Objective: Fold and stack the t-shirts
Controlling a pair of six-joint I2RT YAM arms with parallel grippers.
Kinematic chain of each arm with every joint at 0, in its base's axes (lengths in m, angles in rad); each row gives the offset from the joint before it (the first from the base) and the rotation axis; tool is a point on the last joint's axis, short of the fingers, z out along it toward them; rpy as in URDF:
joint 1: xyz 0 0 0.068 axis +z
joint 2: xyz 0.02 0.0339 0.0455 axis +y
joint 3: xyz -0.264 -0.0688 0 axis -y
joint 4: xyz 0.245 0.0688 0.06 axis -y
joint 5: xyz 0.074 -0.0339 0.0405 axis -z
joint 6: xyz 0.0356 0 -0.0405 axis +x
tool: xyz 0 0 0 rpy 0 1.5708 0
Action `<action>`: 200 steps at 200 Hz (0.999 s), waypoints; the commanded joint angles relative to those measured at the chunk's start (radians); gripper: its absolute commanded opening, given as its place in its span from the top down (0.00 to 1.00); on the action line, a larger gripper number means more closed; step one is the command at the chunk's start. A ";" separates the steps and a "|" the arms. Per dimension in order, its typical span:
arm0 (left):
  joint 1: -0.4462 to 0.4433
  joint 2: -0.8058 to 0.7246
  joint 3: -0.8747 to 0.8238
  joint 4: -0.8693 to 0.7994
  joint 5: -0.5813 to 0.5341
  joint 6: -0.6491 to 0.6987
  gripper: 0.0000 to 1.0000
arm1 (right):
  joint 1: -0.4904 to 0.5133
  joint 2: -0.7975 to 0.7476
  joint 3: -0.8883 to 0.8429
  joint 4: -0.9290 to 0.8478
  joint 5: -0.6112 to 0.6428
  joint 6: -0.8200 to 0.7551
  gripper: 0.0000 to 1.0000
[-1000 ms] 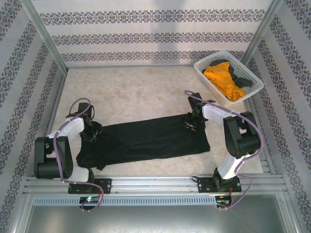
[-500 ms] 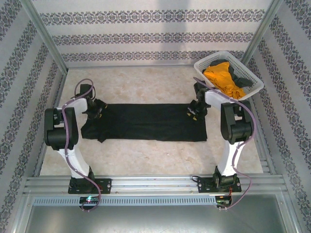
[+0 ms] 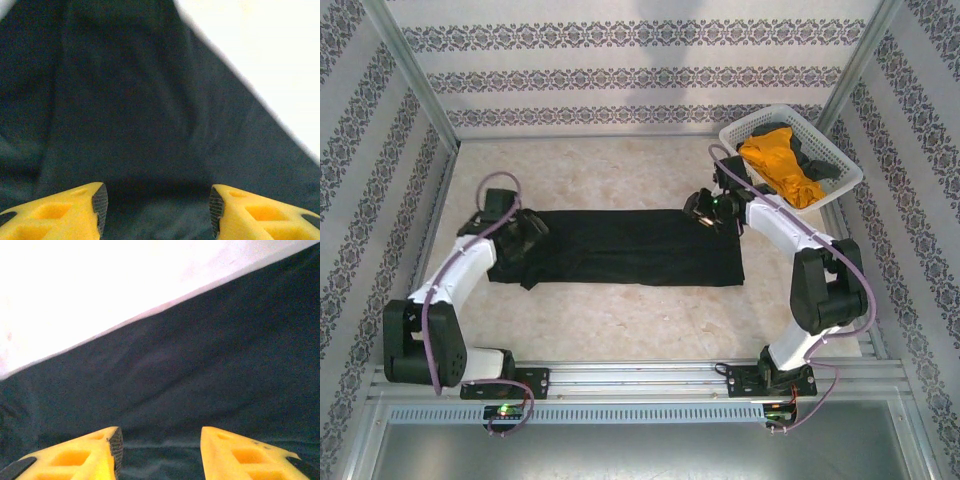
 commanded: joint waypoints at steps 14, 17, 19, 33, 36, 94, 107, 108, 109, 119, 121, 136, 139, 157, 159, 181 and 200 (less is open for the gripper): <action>-0.162 -0.107 -0.153 -0.011 -0.015 -0.203 0.42 | 0.035 -0.044 -0.092 0.070 -0.097 -0.014 0.52; -0.172 -0.117 -0.170 0.000 -0.016 -0.230 0.42 | 0.034 -0.047 -0.095 0.072 -0.098 -0.013 0.52; -0.177 -0.125 -0.181 0.009 -0.017 -0.246 0.42 | 0.035 -0.048 -0.097 0.073 -0.098 -0.013 0.52; -0.204 -0.167 -0.258 0.100 -0.020 -0.357 0.41 | 0.031 -0.055 -0.110 0.075 -0.098 -0.010 0.52; -0.207 -0.172 -0.272 0.120 -0.023 -0.375 0.41 | 0.031 -0.056 -0.112 0.075 -0.099 -0.010 0.52; -0.237 -0.052 -0.291 0.358 -0.051 -0.466 0.45 | 0.028 -0.088 -0.147 0.067 -0.110 -0.009 0.52; -0.238 -0.033 -0.291 0.361 -0.056 -0.463 0.50 | 0.025 -0.095 -0.158 0.067 -0.109 -0.007 0.52; -0.237 -0.033 -0.292 0.361 -0.058 -0.462 0.50 | 0.025 -0.096 -0.159 0.066 -0.109 -0.007 0.52; -0.237 -0.033 -0.292 0.361 -0.058 -0.462 0.50 | 0.025 -0.096 -0.159 0.066 -0.109 -0.006 0.52; -0.237 -0.031 -0.296 0.361 -0.065 -0.461 0.55 | 0.022 -0.104 -0.166 0.063 -0.110 -0.007 0.52; -0.238 -0.030 -0.295 0.363 -0.064 -0.459 0.57 | 0.020 -0.106 -0.166 0.063 -0.110 -0.007 0.52; -0.239 -0.031 -0.294 0.357 -0.066 -0.452 0.67 | 0.013 -0.116 -0.171 0.060 -0.109 -0.008 0.52; -0.237 -0.032 -0.294 0.355 -0.065 -0.452 0.69 | 0.012 -0.117 -0.172 0.059 -0.109 -0.008 0.52; -0.240 -0.050 -0.284 0.343 -0.062 -0.450 0.85 | 0.002 -0.123 -0.175 0.054 -0.106 -0.010 0.52; -0.241 -0.052 -0.283 0.339 -0.063 -0.450 0.87 | 0.001 -0.123 -0.174 0.054 -0.106 -0.010 0.52; -0.251 -0.079 -0.274 0.305 -0.048 -0.456 1.00 | -0.008 -0.120 -0.176 0.052 -0.106 -0.008 0.53; -0.262 -0.100 -0.266 0.272 -0.021 -0.483 1.00 | -0.014 -0.120 -0.175 0.054 -0.105 -0.007 0.53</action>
